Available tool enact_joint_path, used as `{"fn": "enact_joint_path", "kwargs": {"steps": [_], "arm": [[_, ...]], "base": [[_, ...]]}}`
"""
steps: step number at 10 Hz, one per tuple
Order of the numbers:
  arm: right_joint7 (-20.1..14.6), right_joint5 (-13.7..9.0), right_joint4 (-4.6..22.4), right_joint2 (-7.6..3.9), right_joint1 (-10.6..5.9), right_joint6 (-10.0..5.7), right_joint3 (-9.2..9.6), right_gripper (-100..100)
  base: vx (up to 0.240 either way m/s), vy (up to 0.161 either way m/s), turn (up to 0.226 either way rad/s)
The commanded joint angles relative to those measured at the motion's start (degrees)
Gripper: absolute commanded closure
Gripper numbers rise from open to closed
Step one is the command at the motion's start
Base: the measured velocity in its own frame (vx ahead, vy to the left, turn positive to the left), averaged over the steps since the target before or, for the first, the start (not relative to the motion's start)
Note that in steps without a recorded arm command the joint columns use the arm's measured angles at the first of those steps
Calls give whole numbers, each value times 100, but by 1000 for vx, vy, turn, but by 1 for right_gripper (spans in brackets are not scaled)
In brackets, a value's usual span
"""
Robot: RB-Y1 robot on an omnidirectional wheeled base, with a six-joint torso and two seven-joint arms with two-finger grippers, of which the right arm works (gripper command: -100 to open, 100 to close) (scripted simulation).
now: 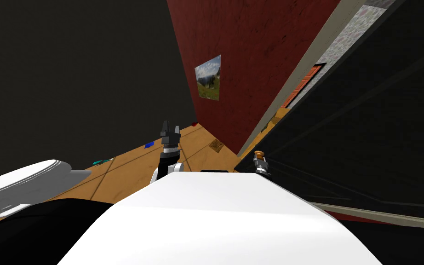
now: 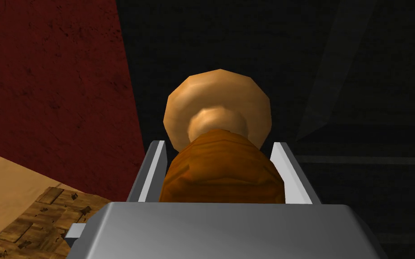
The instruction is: Pull the door open
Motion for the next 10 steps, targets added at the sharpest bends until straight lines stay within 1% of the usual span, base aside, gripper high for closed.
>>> {"fn": "enact_joint_path", "kwargs": {"steps": [1, 3, 6, 7, 8, 9, 10], "arm": [[-57, 70, -75, -29, 49, -33, 122, 100], [-131, 149, -140, -80, 95, -75, 257, 100], [-292, 321, -282, -188, 195, -167, 551, 100], [-327, 359, -313, -212, 217, -187, 615, 100], [-263, 332, -334, -182, 218, -139, 571, 100], [-338, 393, -351, -228, 275, -192, 690, 100], [-377, 422, -364, -260, 299, -228, 742, 100]], "base": [[-250, -3, 64], [-210, -24, 56], [-279, -16, 75], [-241, -1, 42], [-109, 10, 12], [-138, -3, 68], [-201, -35, 99]]}}
